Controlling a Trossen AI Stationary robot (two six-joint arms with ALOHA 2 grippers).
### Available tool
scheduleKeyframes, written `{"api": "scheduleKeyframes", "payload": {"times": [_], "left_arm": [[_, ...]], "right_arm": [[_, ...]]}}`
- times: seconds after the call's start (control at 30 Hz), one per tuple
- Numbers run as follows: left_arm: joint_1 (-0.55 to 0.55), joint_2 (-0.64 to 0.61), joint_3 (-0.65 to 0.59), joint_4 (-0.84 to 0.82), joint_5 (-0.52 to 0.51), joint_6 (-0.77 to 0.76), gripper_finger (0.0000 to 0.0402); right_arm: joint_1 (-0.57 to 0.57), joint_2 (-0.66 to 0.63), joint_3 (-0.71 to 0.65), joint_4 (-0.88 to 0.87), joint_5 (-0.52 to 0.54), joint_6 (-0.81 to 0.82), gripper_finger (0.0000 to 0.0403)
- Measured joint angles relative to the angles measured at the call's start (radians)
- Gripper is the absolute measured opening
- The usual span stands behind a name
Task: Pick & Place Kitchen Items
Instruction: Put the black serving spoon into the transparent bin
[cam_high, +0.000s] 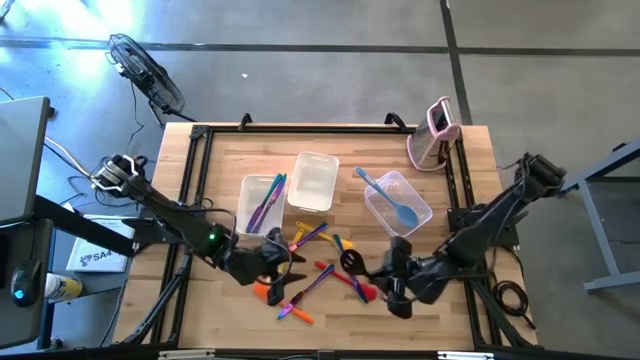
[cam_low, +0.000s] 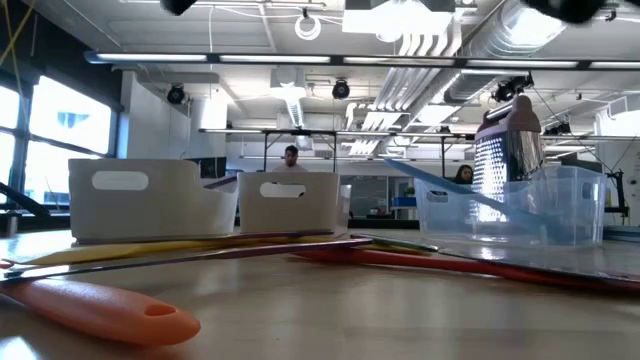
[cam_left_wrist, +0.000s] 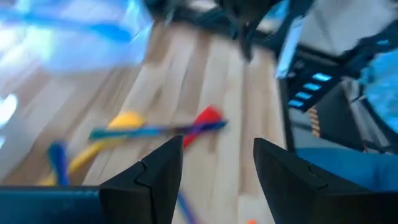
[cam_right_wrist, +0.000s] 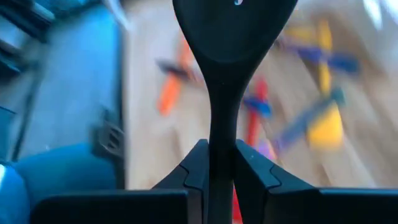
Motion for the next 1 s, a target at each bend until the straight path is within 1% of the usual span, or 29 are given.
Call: {"api": "scheduleKeyframes", "payload": {"times": [0.07,0.17,0.27,0.37,0.4,0.5,0.63,0.73,0.8,0.9,1.0], "left_arm": [[0.000,0.024,0.000,0.120,0.032,0.089,0.0191],[0.000,0.072,0.000,0.268,0.043,0.206,0.0191],[0.000,0.126,-0.001,0.438,0.028,0.283,0.0191],[0.016,0.186,0.001,0.650,0.030,0.355,0.0191],[0.021,0.204,0.001,0.701,0.050,0.383,0.0191],[0.065,0.256,0.000,0.841,0.171,0.431,0.0191],[0.126,0.299,0.000,0.919,0.237,0.397,0.0191],[0.161,0.312,-0.001,0.926,0.274,0.385,0.0191],[0.180,0.326,0.008,0.961,0.314,0.385,0.0191],[0.187,0.333,0.028,0.953,0.381,0.385,0.0191],[0.188,0.353,0.063,0.943,0.402,0.398,0.0191]], "right_arm": [[0.018,-0.016,0.000,0.119,0.048,-0.128,0.0039],[0.044,-0.029,0.000,0.306,0.104,-0.331,0.0039],[0.062,-0.029,0.000,0.475,0.129,-0.531,0.0039],[0.068,-0.029,0.000,0.578,0.129,-0.648,0.0039],[0.066,-0.029,0.000,0.594,0.128,-0.672,0.0039],[0.063,-0.029,0.000,0.615,0.129,-0.723,0.0039],[0.050,-0.029,0.000,0.633,0.128,-0.749,0.0039],[0.040,-0.029,0.000,0.637,0.127,-0.768,0.0039],[0.030,-0.029,0.000,0.637,0.127,-0.776,0.0039],[0.012,-0.029,0.000,0.637,0.127,-0.782,0.0039],[-0.003,-0.029,0.000,0.638,0.127,-0.782,0.0039]]}}
